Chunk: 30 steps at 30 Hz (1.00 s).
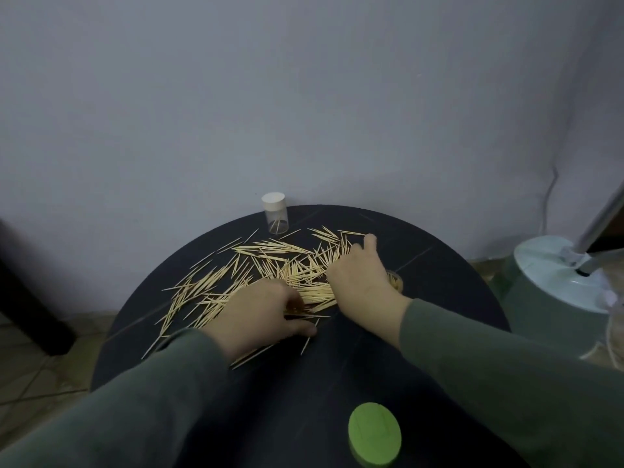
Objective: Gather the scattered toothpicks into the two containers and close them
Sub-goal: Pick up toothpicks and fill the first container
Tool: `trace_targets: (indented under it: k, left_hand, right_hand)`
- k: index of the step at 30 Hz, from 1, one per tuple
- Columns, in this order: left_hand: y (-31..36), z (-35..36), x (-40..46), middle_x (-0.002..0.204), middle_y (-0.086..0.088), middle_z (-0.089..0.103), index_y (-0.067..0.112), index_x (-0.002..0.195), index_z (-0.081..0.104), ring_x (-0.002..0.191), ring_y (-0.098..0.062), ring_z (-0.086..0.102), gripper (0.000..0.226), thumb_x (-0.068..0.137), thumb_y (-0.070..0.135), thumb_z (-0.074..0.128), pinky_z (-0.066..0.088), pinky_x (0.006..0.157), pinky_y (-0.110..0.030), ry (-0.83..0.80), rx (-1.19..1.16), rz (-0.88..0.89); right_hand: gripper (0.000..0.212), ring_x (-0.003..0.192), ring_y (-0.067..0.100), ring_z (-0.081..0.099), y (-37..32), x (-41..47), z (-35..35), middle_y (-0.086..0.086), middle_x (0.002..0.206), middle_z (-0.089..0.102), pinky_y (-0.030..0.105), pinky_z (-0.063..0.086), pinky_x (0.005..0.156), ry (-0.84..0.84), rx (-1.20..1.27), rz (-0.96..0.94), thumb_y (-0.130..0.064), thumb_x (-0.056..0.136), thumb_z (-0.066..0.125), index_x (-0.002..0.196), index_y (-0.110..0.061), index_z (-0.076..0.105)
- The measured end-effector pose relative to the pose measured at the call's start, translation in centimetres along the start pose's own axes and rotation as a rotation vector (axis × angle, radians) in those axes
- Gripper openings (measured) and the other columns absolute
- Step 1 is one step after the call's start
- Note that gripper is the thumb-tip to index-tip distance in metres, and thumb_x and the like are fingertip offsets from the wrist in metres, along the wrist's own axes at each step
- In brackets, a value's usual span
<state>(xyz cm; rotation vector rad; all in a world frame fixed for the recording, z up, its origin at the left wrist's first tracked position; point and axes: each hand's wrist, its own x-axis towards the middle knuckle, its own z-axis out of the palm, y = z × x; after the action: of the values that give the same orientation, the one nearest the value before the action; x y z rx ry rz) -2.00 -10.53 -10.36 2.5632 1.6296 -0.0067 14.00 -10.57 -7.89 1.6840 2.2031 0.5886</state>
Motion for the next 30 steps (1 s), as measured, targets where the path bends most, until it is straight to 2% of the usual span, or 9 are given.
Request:
trace_targets:
  k: [3,9,13,15,18,20,22,25,30]
  left_hand:
    - [0.9,-0.1,-0.3,0.108,0.012,0.055,0.034,0.109,0.061,0.101,-0.008,0.052,0.056,0.069,0.073,0.066,0.048,0.085,-0.029,-0.024,-0.006,-0.007]
    - [0.6,-0.1,-0.3,0.108,0.012,0.060,0.035,0.106,0.065,0.103,-0.010,0.056,0.028,0.083,0.051,0.067,0.049,0.085,-0.028,-0.059,-0.026,0.002]
    - [-0.1,-0.2,-0.1,0.106,0.014,0.062,0.034,0.099,0.067,0.101,-0.009,0.058,0.012,0.088,0.039,0.065,0.051,0.085,-0.030,-0.030,-0.013,-0.002]
    - [-0.5,-0.2,0.1,0.108,0.013,0.060,0.033,0.100,0.068,0.101,-0.008,0.057,0.012,0.089,0.037,0.065,0.051,0.086,-0.028,0.002,-0.002,-0.011]
    - [-0.9,-0.1,0.3,0.114,0.013,0.058,0.034,0.107,0.064,0.105,-0.009,0.055,0.018,0.089,0.039,0.064,0.049,0.088,-0.027,0.044,0.011,-0.026]
    - [-1.1,0.1,0.4,0.120,0.013,0.057,0.034,0.116,0.060,0.111,-0.010,0.055,0.029,0.089,0.041,0.064,0.049,0.091,-0.028,0.057,0.017,-0.036]
    - [-1.1,0.2,0.5,0.126,0.012,0.056,0.034,0.125,0.057,0.115,-0.010,0.054,0.037,0.089,0.042,0.063,0.048,0.094,-0.029,0.048,0.021,-0.049]
    - [-1.0,0.2,0.5,0.126,0.010,0.057,0.035,0.126,0.058,0.114,-0.012,0.054,0.034,0.092,0.039,0.060,0.049,0.092,-0.030,0.044,0.054,-0.048]
    - [-0.8,0.3,0.6,0.119,0.009,0.058,0.035,0.122,0.062,0.108,-0.013,0.057,0.028,0.095,0.039,0.055,0.051,0.090,-0.032,0.048,0.082,-0.038]
  right_hand:
    - [0.018,0.105,0.027,0.057,0.0,0.2,0.2,0.003,0.103,0.065,0.051,0.026,0.103,-0.054,0.022,0.006,-0.026,0.094,0.054,0.109,-0.016,0.059]
    - [0.011,0.098,0.024,0.059,0.4,0.5,0.9,0.001,0.098,0.065,0.052,0.024,0.106,-0.071,0.105,-0.036,-0.018,0.095,0.052,0.104,-0.015,0.058]
    - [0.002,0.097,0.023,0.058,0.3,0.7,1.1,-0.001,0.092,0.062,0.052,0.024,0.106,-0.033,0.116,-0.067,-0.018,0.093,0.055,0.092,-0.017,0.054]
    - [0.005,0.098,0.022,0.057,0.3,0.9,1.4,-0.001,0.094,0.063,0.051,0.026,0.103,0.028,0.116,-0.078,-0.020,0.093,0.056,0.091,-0.015,0.057]
    - [0.022,0.110,0.022,0.055,0.3,1.3,1.7,-0.002,0.113,0.063,0.051,0.027,0.102,0.094,0.168,-0.140,-0.028,0.093,0.060,0.114,-0.023,0.062]
    - [0.036,0.116,0.022,0.053,0.3,1.5,1.8,-0.002,0.122,0.062,0.050,0.028,0.103,0.073,0.216,-0.208,-0.038,0.091,0.063,0.125,-0.027,0.057]
    - [0.044,0.115,0.023,0.054,-0.1,1.8,2.0,-0.002,0.121,0.063,0.048,0.029,0.100,0.041,0.208,-0.247,-0.044,0.089,0.063,0.128,-0.026,0.055]
    - [0.036,0.107,0.023,0.058,-0.5,1.9,2.1,-0.002,0.109,0.067,0.046,0.029,0.097,0.066,0.154,-0.253,-0.043,0.090,0.061,0.120,-0.022,0.059]
    - [0.015,0.099,0.021,0.060,-0.3,1.5,1.4,-0.002,0.095,0.065,0.046,0.028,0.100,0.065,0.134,-0.257,-0.031,0.095,0.057,0.101,-0.019,0.064]
